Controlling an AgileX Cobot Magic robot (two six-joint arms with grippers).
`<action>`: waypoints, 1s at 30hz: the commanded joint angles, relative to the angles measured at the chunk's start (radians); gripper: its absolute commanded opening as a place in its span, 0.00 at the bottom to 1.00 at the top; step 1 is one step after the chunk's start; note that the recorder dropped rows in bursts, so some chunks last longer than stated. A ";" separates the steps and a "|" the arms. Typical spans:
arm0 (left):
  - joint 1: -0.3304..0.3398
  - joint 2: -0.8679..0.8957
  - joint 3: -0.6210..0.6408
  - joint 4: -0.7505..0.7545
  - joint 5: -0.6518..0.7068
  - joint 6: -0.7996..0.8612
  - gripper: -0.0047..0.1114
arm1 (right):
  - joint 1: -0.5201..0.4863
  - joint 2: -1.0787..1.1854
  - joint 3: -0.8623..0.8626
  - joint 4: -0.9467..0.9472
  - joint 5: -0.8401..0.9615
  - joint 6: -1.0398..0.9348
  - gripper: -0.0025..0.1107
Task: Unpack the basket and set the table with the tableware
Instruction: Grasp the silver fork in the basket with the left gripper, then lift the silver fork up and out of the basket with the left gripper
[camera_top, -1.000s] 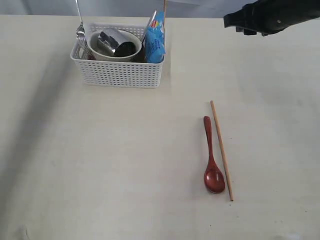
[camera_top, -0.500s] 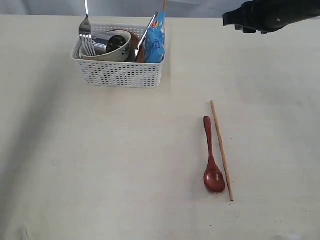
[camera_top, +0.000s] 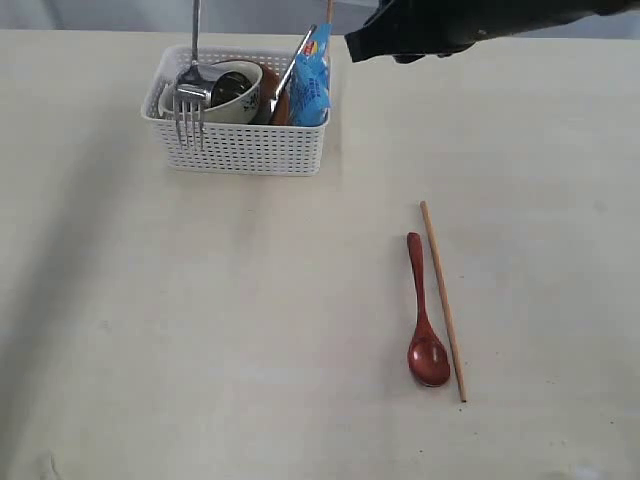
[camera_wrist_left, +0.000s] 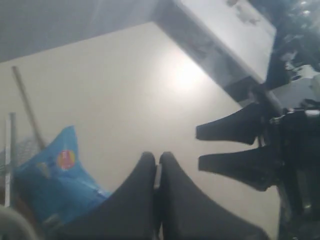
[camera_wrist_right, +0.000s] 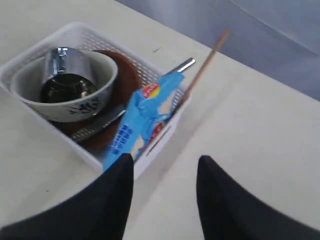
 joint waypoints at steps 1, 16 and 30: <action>0.036 -0.008 0.126 -0.255 0.068 0.177 0.04 | 0.054 -0.061 0.070 0.062 -0.091 -0.012 0.37; 0.057 -0.008 0.453 -0.444 0.068 0.425 0.04 | 0.280 -0.055 0.082 0.207 -0.112 0.000 0.59; -0.044 -0.008 0.486 -0.444 0.068 0.460 0.04 | 0.293 0.047 0.080 0.272 -0.230 0.035 0.58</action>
